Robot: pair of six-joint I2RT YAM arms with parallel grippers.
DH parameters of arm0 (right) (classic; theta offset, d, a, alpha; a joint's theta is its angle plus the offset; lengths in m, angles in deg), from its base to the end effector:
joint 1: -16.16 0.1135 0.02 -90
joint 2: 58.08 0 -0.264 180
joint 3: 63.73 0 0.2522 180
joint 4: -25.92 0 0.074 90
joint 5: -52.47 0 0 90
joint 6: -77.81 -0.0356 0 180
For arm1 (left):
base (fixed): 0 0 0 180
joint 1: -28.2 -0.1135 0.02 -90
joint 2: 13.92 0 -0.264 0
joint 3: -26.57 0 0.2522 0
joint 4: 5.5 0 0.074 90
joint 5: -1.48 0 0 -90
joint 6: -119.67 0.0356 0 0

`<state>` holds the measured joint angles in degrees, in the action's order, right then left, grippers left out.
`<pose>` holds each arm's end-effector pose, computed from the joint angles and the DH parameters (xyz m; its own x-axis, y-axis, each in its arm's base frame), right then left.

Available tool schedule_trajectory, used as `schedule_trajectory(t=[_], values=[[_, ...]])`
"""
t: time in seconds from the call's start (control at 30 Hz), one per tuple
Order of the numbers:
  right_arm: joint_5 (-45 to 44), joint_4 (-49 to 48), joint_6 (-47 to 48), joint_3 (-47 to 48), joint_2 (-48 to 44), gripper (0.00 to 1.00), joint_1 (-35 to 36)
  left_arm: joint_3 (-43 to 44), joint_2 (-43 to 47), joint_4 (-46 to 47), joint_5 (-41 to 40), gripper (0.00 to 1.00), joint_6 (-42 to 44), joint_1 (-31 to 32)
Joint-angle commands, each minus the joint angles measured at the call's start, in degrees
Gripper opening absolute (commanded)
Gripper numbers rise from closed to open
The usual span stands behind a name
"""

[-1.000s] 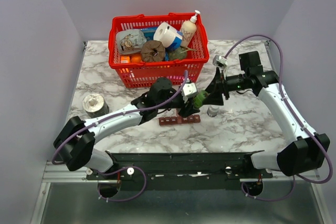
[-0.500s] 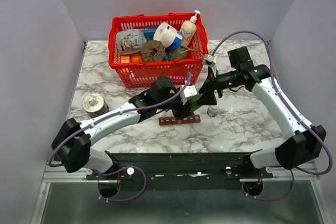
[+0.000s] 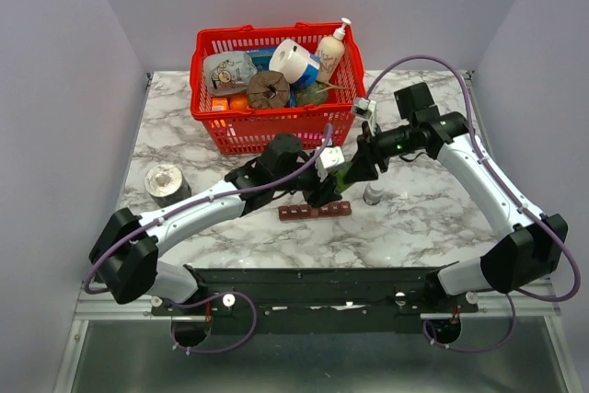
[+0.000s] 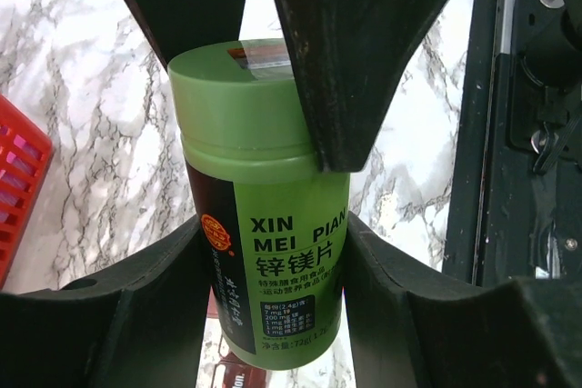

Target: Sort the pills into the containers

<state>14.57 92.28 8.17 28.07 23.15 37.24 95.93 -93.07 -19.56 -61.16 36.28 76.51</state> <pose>0.2526 0.1275 0.3414 -0.5025 -0.4228 -0.7541 -0.8637 0.2843 0.4162 0.1976 -0.2464 0.2872 -0.1586 0.3318 -0.9299 0.9675 0.2402 -0.0793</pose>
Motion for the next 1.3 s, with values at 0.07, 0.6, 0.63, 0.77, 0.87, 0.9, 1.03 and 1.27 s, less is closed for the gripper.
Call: schedule_trajectory(t=[0.07,0.6,0.63,0.77,0.87,0.9,1.03,1.27], values=[[7.8,13.7,12.4,5.6,2.3,0.33,2.2,-1.8,3.1,5.7,9.4,0.0,-3.2,-2.0],[3.6,10.8,46.6,3.9,-3.5,0.47,13.1,-1.6,5.5,-10.5,24.3,0.0,3.2,-4.4],[3.1,10.8,42.9,5.4,-2.6,0.75,13.0,-2.1,6.8,-10.6,22.5,0.0,3.8,-4.4],[5.8,10.6,27.6,5.9,-2.0,0.97,10.5,-5.2,12.2,-7.4,9.9,0.0,4.9,-4.2],[4.5,1.0,8.8,2.2,-4.1,1.0,7.9,-8.5,15.8,-2.6,4.6,0.0,4.2,-3.2],[0.4,-1.7,-1.0,1.3,-4.7,1.0,7.7,-9.1,16.4,-0.8,0.3,0.0,3.7,-2.1],[-7.5,-9.3,-17.3,-1.5,-6.0,1.0,7.7,-10.0,17.1,1.3,-7.2,0.0,2.1,0.3],[-8.2,-10.8,-28.1,1.3,-2.7,0.99,8.0,-7.9,13.7,0.4,-13.6,0.0,2.1,3.5]])
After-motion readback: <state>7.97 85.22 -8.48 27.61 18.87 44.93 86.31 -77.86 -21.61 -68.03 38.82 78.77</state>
